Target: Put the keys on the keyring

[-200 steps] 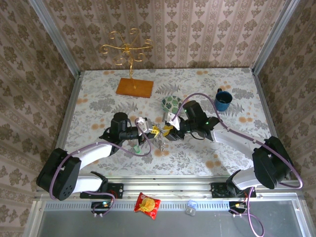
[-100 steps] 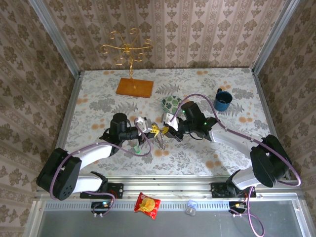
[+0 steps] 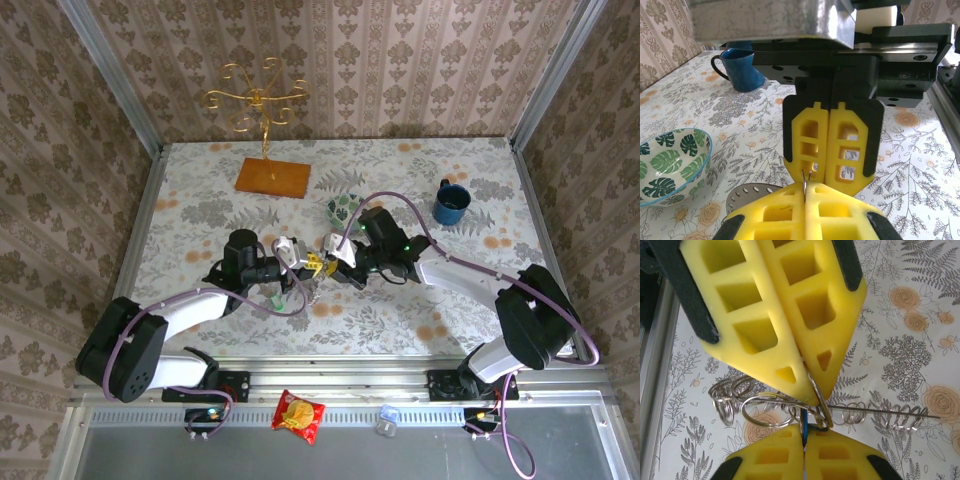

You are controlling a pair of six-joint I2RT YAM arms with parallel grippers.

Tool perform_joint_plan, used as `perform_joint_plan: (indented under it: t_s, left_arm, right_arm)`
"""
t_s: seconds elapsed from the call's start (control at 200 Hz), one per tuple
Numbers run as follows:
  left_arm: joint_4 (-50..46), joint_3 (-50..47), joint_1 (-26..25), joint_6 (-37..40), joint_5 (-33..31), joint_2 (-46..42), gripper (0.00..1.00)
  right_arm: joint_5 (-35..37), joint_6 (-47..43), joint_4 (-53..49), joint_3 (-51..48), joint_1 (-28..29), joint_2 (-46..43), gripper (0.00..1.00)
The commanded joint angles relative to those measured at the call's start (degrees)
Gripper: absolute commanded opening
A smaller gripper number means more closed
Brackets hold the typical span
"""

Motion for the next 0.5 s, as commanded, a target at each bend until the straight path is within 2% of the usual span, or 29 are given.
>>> perform_joint_plan:
  t_s: [0.0, 0.075, 0.15, 0.325, 0.495]
  left_arm:
    - [2.53, -0.59, -0.42, 0.40, 1.72, -0.10, 0.00]
    - [2.11, -0.66, -0.64, 0.91, 1.54, -0.12, 0.00]
    - [2.15, -0.75, -0.83, 1.20, 1.50, -0.03, 0.00]
    - [4.56, -1.44, -0.95, 0.37, 1.90, 0.36, 0.00]
    - [6.60, -1.80, -0.91, -0.66, 2.68, 0.76, 0.00]
  right_arm:
    - [-0.34, 0.11, 0.92, -0.53, -0.59, -2.76, 0.18]
    - [-0.86, 0.83, 2.21, -1.85, -1.56, -4.32, 0.31]
    - [-1.62, 1.15, 2.85, -2.92, -2.31, -5.42, 0.36]
    - [-4.90, 3.10, 7.08, -5.65, -3.51, -6.08, 0.36]
    - [-6.33, 4.84, 11.37, -6.21, -3.66, -6.04, 0.32]
